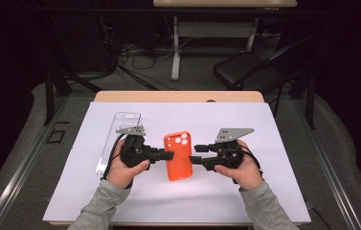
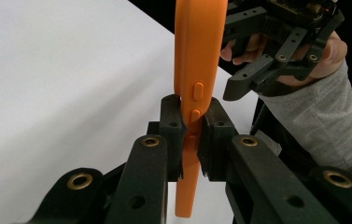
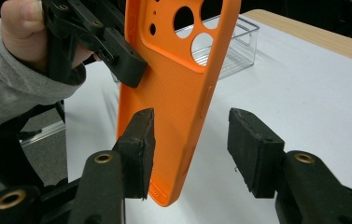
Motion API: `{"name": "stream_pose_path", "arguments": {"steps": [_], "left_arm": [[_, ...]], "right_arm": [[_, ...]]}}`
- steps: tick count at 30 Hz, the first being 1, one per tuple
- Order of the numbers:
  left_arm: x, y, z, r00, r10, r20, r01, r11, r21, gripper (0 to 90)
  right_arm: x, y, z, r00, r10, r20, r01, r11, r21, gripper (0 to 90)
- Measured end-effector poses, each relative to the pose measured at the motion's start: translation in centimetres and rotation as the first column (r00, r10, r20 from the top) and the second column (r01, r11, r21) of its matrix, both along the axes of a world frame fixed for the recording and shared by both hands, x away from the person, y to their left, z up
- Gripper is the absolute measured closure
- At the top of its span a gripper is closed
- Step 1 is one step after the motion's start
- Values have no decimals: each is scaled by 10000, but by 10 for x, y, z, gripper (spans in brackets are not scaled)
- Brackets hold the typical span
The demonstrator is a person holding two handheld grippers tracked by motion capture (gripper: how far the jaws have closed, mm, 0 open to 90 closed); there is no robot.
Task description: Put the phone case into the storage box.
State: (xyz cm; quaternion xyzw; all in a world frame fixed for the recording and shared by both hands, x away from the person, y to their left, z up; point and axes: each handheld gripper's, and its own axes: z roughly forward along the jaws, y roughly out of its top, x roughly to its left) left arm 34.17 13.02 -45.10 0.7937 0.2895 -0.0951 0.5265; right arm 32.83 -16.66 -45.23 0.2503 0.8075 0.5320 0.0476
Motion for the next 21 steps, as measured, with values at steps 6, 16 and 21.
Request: {"name": "stream_pose_path", "arguments": {"steps": [6, 16, 21], "left_arm": [[-1, -1, 0, 10000, -56, 63, 56, 10000, 0, 816], [-3, -5, 0, 9997, -233, 94, 233, 9997, -30, 817], [-4, -7, -1, 9995, -294, 68, 294, 9996, 6, 817]], "right_arm": [[1, -1, -1, 9999, 50, -158, -47, 9998, 176, 555], [2, 1, -4, 9978, 166, -642, -147, 9994, 298, 605], [3, 2, -6, 9967, 286, -755, -264, 9992, 293, 626]]}}
